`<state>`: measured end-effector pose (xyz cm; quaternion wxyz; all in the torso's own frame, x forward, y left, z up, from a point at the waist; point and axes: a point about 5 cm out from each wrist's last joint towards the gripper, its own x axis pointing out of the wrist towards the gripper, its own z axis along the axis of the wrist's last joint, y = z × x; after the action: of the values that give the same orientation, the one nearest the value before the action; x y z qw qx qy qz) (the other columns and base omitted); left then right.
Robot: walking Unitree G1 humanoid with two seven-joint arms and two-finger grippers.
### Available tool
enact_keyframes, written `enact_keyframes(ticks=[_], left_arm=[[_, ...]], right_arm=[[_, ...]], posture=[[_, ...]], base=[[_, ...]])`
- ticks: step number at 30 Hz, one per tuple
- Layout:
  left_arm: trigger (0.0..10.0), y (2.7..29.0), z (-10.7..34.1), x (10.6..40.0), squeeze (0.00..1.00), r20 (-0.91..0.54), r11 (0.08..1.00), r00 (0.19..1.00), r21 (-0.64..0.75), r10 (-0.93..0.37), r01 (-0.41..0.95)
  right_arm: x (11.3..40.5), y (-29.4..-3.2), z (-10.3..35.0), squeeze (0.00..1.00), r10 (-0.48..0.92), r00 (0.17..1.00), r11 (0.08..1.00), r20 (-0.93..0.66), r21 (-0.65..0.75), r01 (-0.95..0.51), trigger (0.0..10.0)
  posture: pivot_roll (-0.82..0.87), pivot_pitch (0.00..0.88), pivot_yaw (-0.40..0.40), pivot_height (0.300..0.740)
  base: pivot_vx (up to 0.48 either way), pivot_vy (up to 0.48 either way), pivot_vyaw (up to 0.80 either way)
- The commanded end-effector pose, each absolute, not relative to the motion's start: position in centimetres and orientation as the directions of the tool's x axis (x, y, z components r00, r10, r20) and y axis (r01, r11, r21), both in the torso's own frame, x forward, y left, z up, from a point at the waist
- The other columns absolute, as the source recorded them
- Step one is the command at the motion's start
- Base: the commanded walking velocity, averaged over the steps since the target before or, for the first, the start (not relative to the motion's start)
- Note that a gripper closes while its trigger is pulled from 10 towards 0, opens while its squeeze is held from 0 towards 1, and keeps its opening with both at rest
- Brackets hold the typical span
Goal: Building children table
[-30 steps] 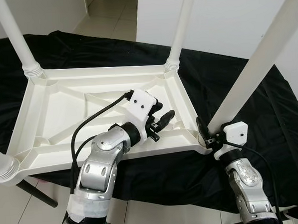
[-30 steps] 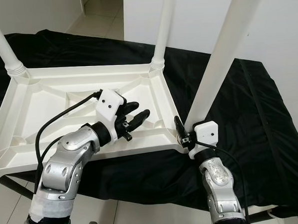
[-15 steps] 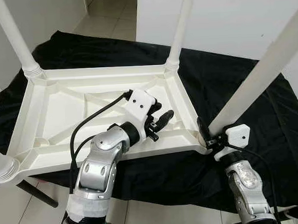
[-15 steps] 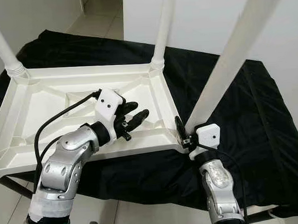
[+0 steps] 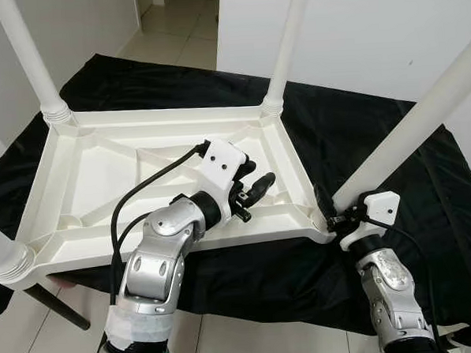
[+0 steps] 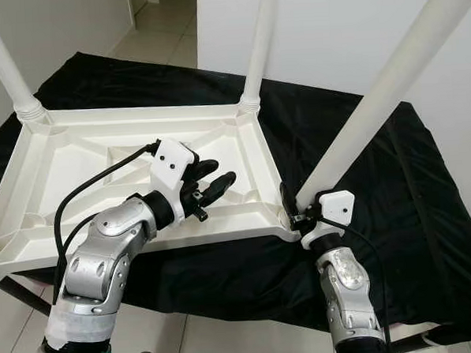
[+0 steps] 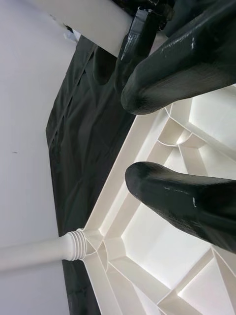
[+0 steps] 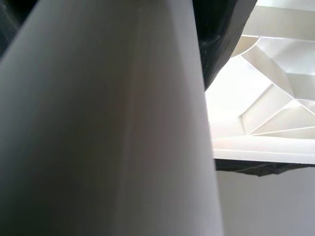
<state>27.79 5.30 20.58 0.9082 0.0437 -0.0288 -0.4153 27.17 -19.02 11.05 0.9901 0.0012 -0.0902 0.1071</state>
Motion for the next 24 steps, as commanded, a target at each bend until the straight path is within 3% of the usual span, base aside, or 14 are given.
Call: enact_keyframes(ticks=[1, 18, 24], left_arm=[[10.0, 5.6, 21.1, 28.1, 0.0, 0.036, 0.732, 0.734, 0.113, -0.678, 0.672], [10.0, 5.6, 21.2, 28.2, 0.0, 0.036, 0.732, 0.734, 0.117, -0.678, 0.671], [10.0, 5.6, 21.3, 28.2, 0.0, 0.037, 0.732, 0.734, 0.119, -0.678, 0.671]], right_arm=[[24.9, -20.7, 3.9, 0.0, 0.138, 0.965, 0.99, -0.222, 0.061, -0.127, 10.0], [26.1, -21.0, 3.9, 0.0, 0.184, 0.931, 0.983, -0.316, 0.035, -0.183, 10.0], [27.1, -21.9, 5.6, 0.0, 0.176, 0.957, 0.978, -0.231, 0.154, -0.143, 10.0]], posture=[[0.15, 0.093, -0.058, 0.74], [0.15, 0.091, -0.056, 0.74], [0.15, 0.09, -0.056, 0.74]], base=[[0.0, 0.0, 0.0], [0.0, 0.0, 0.0], [0.0, 0.0, 0.0]])
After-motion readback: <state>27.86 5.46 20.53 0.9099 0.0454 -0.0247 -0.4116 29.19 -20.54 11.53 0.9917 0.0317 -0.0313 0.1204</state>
